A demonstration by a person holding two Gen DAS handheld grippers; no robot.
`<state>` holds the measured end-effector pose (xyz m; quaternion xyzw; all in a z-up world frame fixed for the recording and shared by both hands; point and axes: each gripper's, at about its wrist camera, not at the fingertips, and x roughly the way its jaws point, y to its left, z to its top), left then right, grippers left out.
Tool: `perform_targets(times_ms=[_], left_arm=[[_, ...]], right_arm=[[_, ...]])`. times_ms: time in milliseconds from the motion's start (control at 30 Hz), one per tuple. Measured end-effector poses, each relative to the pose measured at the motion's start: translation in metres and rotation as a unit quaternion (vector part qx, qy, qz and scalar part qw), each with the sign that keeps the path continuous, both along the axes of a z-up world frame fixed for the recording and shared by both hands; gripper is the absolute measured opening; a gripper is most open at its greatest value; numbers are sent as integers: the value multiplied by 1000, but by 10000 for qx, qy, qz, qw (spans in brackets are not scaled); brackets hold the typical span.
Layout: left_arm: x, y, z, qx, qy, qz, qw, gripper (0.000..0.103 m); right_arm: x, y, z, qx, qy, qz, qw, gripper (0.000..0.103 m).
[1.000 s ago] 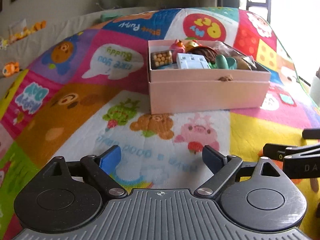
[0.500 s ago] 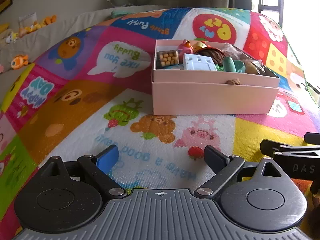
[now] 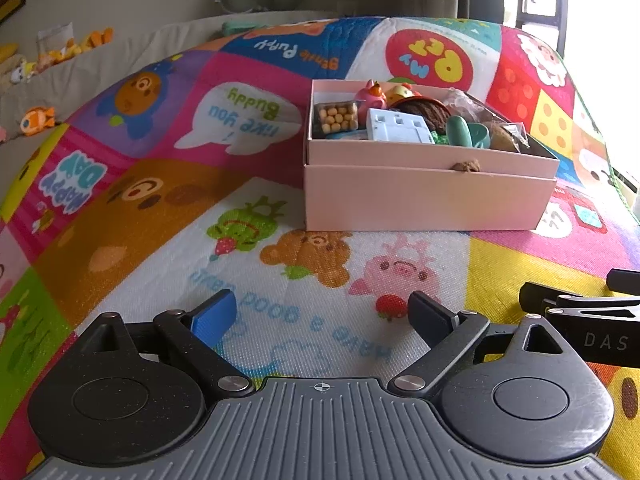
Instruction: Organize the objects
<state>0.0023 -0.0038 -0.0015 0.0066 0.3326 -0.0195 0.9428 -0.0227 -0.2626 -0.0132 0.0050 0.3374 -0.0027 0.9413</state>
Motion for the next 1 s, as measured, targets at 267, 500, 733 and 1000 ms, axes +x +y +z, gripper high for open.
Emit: perform_targets(times_ms=[267, 500, 733, 1000], left_arm=[[0, -1, 0, -21, -3, 1, 10000, 96], [0, 1, 0, -64, -9, 0, 10000, 96], [0, 1, 0, -35, -4, 1, 10000, 96], [0, 0, 0, -24, -4, 1, 10000, 96]], right_arm=[[0, 0, 0, -5, -1, 0, 10000, 103], [0, 1, 0, -2, 1, 1, 10000, 103], [0, 1, 0, -7, 3, -3, 10000, 103], [0, 0, 0, -3, 3, -2, 10000, 103]])
